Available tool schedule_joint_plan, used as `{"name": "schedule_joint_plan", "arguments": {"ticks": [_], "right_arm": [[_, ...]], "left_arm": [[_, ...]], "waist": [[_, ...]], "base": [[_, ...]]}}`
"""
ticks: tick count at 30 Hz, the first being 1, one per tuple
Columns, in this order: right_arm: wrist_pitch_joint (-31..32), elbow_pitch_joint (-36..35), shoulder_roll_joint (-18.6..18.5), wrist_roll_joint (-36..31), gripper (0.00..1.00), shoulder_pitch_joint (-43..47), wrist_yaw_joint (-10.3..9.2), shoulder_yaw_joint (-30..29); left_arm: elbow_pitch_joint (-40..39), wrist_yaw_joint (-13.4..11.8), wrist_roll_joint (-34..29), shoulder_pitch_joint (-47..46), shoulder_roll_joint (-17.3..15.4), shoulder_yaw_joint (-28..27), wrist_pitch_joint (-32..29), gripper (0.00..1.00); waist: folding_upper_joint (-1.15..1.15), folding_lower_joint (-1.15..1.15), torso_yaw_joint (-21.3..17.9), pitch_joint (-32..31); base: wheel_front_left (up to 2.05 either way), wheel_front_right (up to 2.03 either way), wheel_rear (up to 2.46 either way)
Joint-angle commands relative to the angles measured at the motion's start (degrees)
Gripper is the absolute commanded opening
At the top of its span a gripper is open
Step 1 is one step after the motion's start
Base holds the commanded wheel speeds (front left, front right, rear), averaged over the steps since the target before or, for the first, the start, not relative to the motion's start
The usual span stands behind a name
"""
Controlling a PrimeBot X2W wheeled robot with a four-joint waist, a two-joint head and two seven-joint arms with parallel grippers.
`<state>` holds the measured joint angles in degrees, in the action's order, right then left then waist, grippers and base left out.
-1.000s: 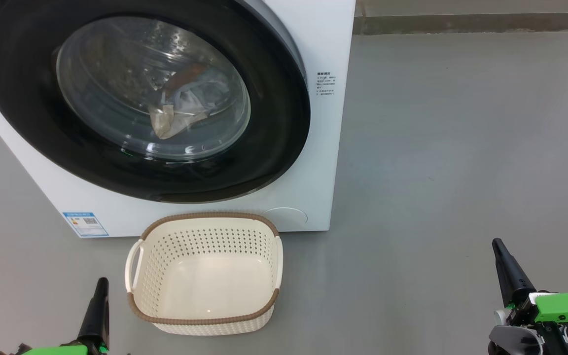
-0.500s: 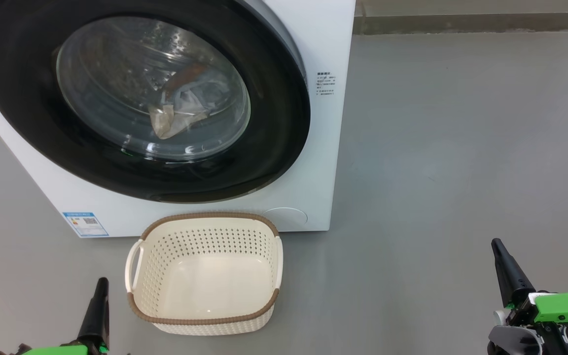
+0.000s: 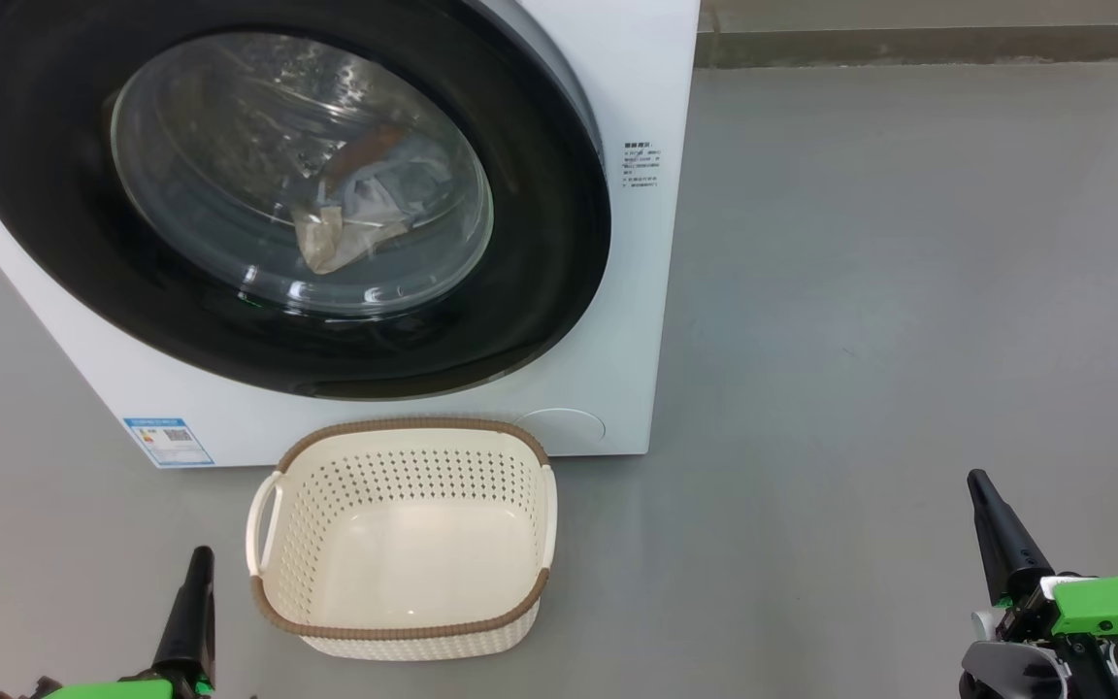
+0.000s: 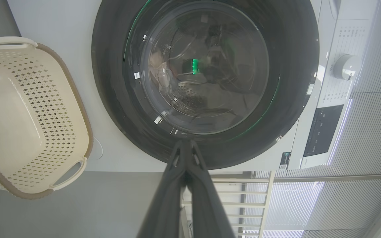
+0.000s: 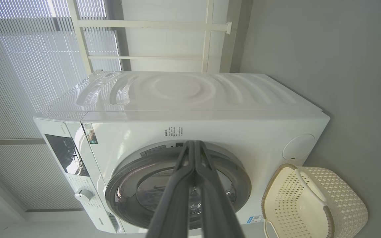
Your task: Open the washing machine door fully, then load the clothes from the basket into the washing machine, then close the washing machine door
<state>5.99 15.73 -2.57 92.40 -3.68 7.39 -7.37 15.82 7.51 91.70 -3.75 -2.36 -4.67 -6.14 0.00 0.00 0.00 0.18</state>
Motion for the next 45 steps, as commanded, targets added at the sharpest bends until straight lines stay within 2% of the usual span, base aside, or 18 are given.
{"name": "schedule_joint_plan", "arguments": {"ticks": [1, 45], "right_arm": [[0.31, -1.72, -0.51, -0.05, 0.0, -2.48, 0.1, 1.07], [0.43, -1.71, -0.41, -0.17, 0.0, -2.5, 0.1, 0.93]], "left_arm": [[-1.79, -0.02, 0.46, -2.44, -0.52, -1.85, -0.36, 0.0], [-1.79, -0.02, 0.47, -2.44, -0.52, -1.84, -0.35, 0.0]], "waist": [[0.0, 0.0, 0.0, 0.0], [0.0, 0.0, 0.0, 0.0]], "base": [[0.0, 0.0, 0.0], [0.0, 0.0, 0.0]]}}
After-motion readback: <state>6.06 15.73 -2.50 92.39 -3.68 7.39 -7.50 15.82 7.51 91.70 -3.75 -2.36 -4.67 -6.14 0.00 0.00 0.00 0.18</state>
